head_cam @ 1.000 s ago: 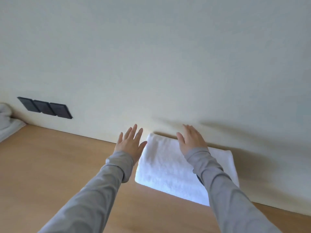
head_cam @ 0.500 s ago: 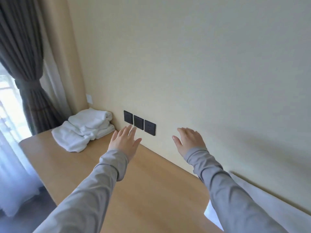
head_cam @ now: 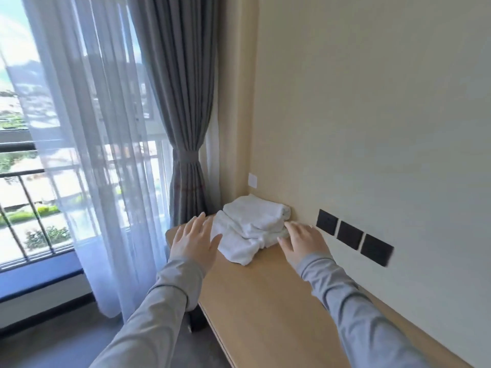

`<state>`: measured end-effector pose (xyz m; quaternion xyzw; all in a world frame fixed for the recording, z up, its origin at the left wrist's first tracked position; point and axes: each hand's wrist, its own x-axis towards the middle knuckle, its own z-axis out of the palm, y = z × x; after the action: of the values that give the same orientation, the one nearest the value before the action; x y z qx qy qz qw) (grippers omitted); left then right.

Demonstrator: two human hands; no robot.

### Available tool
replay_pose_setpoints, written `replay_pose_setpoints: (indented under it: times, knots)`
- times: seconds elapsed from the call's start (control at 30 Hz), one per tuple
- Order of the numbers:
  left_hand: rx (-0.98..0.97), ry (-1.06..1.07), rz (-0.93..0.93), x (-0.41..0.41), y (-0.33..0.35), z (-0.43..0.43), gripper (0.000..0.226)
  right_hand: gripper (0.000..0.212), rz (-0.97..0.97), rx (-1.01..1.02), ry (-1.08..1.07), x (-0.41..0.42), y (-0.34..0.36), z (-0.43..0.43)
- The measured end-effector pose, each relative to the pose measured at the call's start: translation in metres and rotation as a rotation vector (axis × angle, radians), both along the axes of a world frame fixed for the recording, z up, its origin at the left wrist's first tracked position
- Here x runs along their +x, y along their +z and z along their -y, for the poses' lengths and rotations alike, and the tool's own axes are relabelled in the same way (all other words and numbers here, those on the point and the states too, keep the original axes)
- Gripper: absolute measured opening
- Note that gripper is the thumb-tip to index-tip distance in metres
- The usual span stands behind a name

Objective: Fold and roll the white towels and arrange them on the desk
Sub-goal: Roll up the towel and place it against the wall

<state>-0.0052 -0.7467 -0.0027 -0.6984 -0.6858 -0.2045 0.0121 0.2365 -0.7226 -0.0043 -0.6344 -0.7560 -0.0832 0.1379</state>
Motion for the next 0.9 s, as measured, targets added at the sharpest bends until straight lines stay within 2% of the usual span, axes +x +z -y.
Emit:
replay_pose_setpoints:
  times: [0.37,0.63,0.9]
  knots:
    - [-0.033,0.013,-0.061,-0.077,-0.020,-0.129,0.057,0.044,-0.051,-0.055,0.036,-0.086,-0.039,-0.142]
    - [-0.106,-0.055,-0.077,-0.085,-0.038,-0.265,0.057,0.044,-0.113,-0.124,-0.060,-0.087,-0.061,-0.257]
    - [-0.184,-0.146,-0.101,-0.076,-0.061,-0.367,0.058,0.042,-0.177,-0.162,-0.195,-0.067,-0.095,-0.317]
